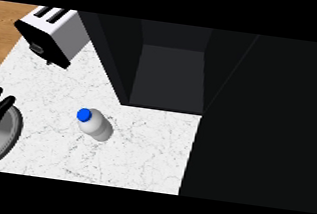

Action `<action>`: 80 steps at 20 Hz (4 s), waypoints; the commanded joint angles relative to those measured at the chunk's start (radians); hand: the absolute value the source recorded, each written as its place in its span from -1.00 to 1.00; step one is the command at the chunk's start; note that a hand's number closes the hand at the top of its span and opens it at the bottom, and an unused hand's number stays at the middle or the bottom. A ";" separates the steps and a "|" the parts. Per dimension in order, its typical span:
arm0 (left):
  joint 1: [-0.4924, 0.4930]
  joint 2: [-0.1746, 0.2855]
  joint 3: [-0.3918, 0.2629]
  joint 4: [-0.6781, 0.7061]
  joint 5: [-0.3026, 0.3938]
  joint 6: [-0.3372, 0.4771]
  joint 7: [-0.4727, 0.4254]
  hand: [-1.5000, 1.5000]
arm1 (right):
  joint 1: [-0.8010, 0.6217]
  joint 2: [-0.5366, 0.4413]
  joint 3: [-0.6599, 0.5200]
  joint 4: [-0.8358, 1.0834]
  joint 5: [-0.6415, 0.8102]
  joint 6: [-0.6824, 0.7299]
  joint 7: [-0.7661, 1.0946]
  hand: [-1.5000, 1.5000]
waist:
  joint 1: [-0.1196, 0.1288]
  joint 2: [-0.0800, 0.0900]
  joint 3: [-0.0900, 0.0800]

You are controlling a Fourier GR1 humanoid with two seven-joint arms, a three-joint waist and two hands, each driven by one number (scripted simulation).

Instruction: Pick up the bottled water, place it into the cabinet and close the cabinet

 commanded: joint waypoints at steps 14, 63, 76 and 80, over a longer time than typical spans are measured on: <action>-0.088 -0.050 -0.056 0.275 -0.231 -0.049 -0.106 -1.00 | 0.013 -0.016 0.158 -0.085 0.131 -0.085 0.080 -1.00 | -0.010 0.001 0.000; -0.580 -0.024 0.134 1.840 -0.457 -0.084 -1.102 -1.00 | -0.048 -0.136 0.218 -0.110 0.139 -0.231 0.105 -1.00 | -0.015 0.002 0.000; -0.654 -0.023 0.028 1.867 -0.574 -0.050 -1.258 1.00 | -0.077 -0.167 0.214 -0.126 0.111 -0.264 0.144 -1.00 | -0.017 -0.003 0.000; -0.678 -0.088 0.025 1.859 -0.589 0.091 -1.268 1.00 | -0.074 -0.163 0.232 -0.131 0.137 -0.276 0.157 -1.00 | -0.013 0.000 0.000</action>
